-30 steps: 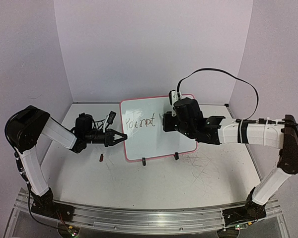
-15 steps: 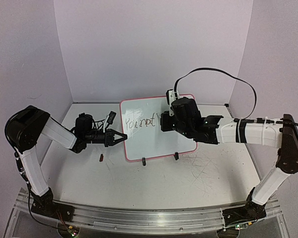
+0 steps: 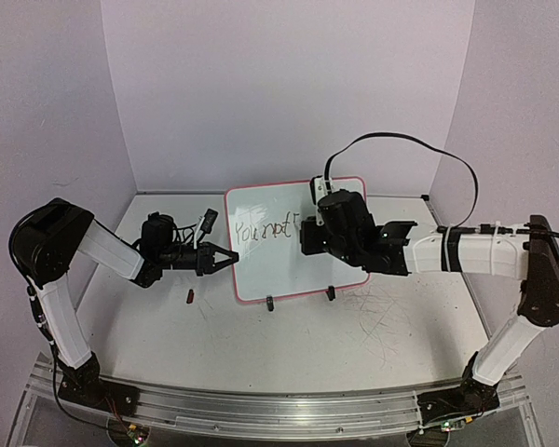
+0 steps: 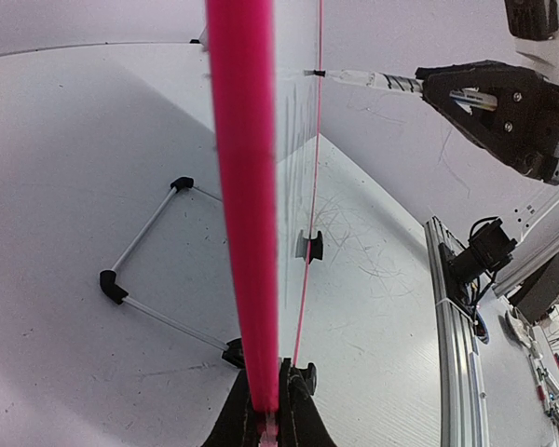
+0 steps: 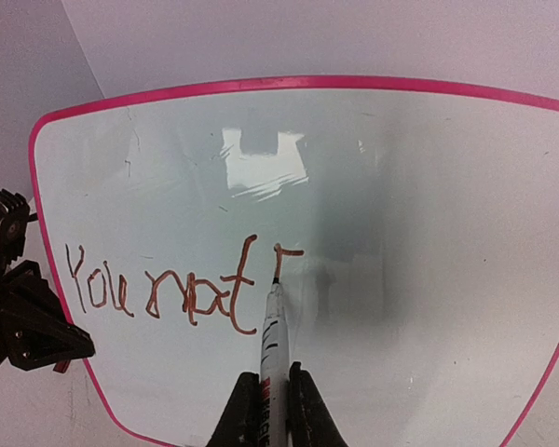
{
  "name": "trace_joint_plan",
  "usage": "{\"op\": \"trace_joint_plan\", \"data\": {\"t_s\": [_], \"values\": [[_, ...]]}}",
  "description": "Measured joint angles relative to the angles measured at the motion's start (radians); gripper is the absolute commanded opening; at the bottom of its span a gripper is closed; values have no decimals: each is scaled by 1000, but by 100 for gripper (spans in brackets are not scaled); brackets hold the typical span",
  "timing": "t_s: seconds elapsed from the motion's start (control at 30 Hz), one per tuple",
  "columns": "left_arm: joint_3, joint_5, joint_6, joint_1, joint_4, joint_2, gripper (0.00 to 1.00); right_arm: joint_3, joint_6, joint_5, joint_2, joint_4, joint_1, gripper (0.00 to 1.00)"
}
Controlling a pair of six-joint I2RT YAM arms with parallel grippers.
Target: Write a sentence on the whiteboard
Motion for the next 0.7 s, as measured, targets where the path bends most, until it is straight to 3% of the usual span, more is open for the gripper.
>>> {"op": "trace_joint_plan", "data": {"t_s": [0.7], "values": [[0, 0, 0, 0, 0, 0, 0, -29, 38, 27, -5, -49, 22, 0]]}}
